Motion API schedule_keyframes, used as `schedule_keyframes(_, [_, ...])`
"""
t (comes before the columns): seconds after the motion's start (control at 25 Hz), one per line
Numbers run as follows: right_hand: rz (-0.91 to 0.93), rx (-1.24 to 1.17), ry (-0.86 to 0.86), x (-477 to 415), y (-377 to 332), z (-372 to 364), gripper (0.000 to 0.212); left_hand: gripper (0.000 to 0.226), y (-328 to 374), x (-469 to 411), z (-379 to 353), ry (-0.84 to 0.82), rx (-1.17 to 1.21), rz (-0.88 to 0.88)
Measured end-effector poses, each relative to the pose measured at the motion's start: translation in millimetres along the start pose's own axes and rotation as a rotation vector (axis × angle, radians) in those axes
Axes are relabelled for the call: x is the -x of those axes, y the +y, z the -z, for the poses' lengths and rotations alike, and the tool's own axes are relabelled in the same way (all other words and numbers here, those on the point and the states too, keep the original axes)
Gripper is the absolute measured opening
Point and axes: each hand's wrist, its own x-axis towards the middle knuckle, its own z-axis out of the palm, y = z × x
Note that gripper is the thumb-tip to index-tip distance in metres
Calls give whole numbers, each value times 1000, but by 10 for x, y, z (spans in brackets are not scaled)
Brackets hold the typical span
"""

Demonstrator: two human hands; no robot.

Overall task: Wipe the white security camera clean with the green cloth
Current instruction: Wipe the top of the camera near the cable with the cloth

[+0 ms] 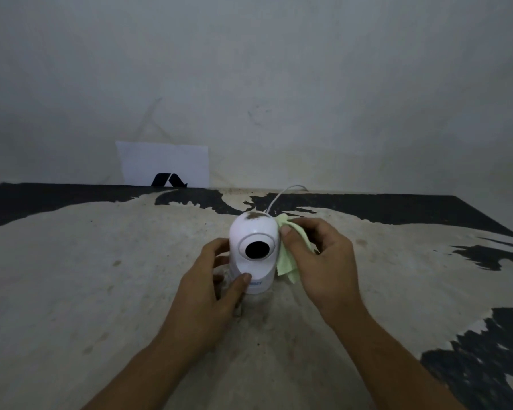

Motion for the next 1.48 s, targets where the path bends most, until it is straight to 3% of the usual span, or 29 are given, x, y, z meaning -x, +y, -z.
schedule_keyframes(0.24, [117, -106, -136, 145, 43, -68, 26, 50, -32, -9, -21, 10, -3, -5])
schedule_keyframes(0.6, [453, 194, 24, 123, 160, -36, 26, 52, -58, -11, -35, 17, -2, -24])
schedule_keyframes(0.76, [357, 188, 33, 75, 214, -47, 27, 52, -51, -4, -40, 16, 5, -26])
schedule_keyframes(0.92, [490, 203, 6, 114, 142, -89, 29, 53, -71, -15, -36, 17, 28, -21])
schedule_keyframes(1.16, [398, 153, 19, 96, 204, -110, 30, 53, -83, -11, -29, 23, 12, -23])
schedule_keyframes(1.32, [564, 266, 0, 91, 196, -110, 35, 52, -64, -25, -28, 9, 10, -13])
schedule_keyframes(1.48, [466, 270, 39, -11, 220, -105, 36, 52, -79, -16, -22, 14, 11, -14])
